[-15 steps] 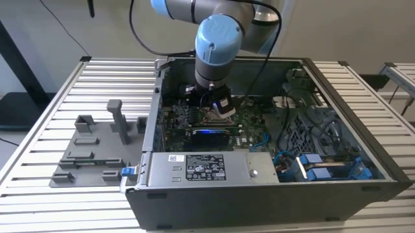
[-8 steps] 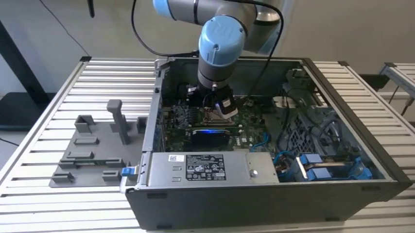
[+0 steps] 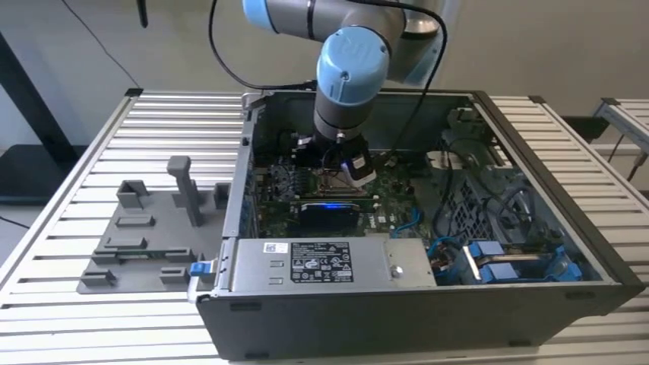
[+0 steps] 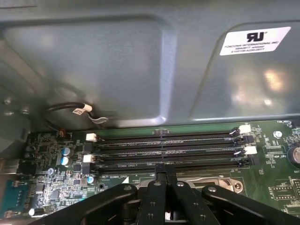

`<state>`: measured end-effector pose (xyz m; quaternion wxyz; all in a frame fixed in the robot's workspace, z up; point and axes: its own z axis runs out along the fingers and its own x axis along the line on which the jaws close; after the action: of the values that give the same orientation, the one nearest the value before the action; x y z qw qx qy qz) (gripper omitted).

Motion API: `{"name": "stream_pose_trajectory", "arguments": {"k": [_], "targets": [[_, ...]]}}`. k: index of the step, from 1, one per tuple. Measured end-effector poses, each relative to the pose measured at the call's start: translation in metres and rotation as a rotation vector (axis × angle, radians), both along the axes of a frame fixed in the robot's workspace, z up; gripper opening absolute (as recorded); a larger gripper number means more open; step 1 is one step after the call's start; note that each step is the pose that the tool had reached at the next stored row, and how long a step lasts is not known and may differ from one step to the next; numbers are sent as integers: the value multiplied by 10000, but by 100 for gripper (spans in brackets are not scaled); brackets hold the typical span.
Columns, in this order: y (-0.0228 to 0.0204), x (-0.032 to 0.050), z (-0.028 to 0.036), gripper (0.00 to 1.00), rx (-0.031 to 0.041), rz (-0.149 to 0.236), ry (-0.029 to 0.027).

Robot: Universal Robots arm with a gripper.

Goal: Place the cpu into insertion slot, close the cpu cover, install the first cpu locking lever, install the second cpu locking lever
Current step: 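Install the first cpu locking lever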

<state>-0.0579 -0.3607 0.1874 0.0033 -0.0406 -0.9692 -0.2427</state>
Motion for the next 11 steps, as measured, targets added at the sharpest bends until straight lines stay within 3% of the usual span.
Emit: {"name": "stream_pose_trajectory", "arguments": {"k": [11], "targets": [[1,123,-24,11,0,0,0]]}}
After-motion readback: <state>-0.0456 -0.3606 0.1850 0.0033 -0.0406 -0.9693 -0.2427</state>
